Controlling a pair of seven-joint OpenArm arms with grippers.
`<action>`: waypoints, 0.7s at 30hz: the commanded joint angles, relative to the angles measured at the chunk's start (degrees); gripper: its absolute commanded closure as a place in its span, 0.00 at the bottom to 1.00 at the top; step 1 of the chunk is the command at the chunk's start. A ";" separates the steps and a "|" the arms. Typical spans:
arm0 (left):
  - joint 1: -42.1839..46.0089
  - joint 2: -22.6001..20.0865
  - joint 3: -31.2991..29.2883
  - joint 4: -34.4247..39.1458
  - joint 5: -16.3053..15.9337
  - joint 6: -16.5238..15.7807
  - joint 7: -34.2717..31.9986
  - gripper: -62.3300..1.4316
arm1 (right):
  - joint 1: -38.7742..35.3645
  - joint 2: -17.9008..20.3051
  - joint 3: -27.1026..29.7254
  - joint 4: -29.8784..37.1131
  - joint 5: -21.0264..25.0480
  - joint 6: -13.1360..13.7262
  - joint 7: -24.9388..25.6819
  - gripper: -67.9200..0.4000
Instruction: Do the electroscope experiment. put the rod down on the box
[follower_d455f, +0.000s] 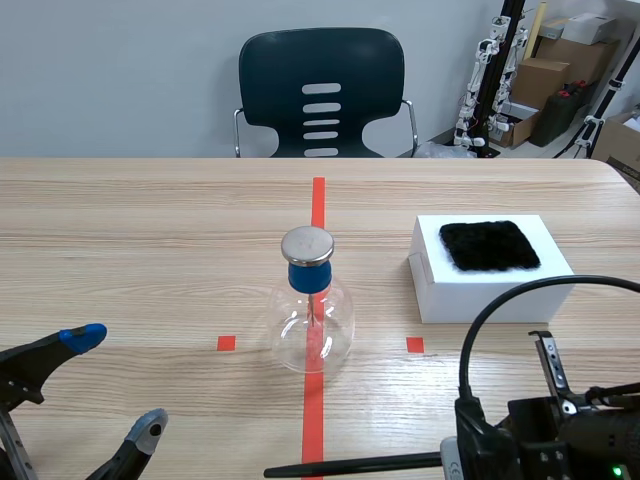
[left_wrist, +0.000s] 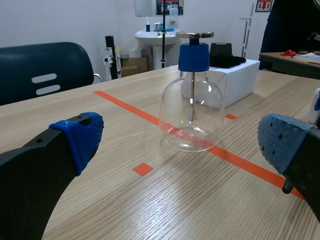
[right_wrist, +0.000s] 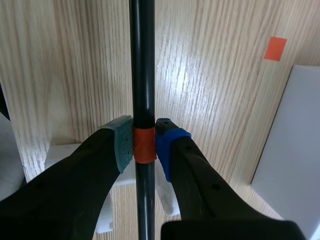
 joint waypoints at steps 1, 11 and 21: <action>0.13 0.24 0.00 0.26 -0.39 0.13 -0.96 0.00 | 1.09 0.66 -0.48 -0.15 -0.02 0.44 0.66 0.98; 0.13 0.24 0.00 0.26 -0.42 0.13 -1.01 0.00 | 2.23 -2.08 -1.07 -3.65 -1.51 0.44 1.81 0.98; 0.13 0.24 0.00 0.26 -0.39 0.13 -1.01 0.00 | 3.02 -2.14 -1.09 -5.05 -1.49 0.44 4.76 0.98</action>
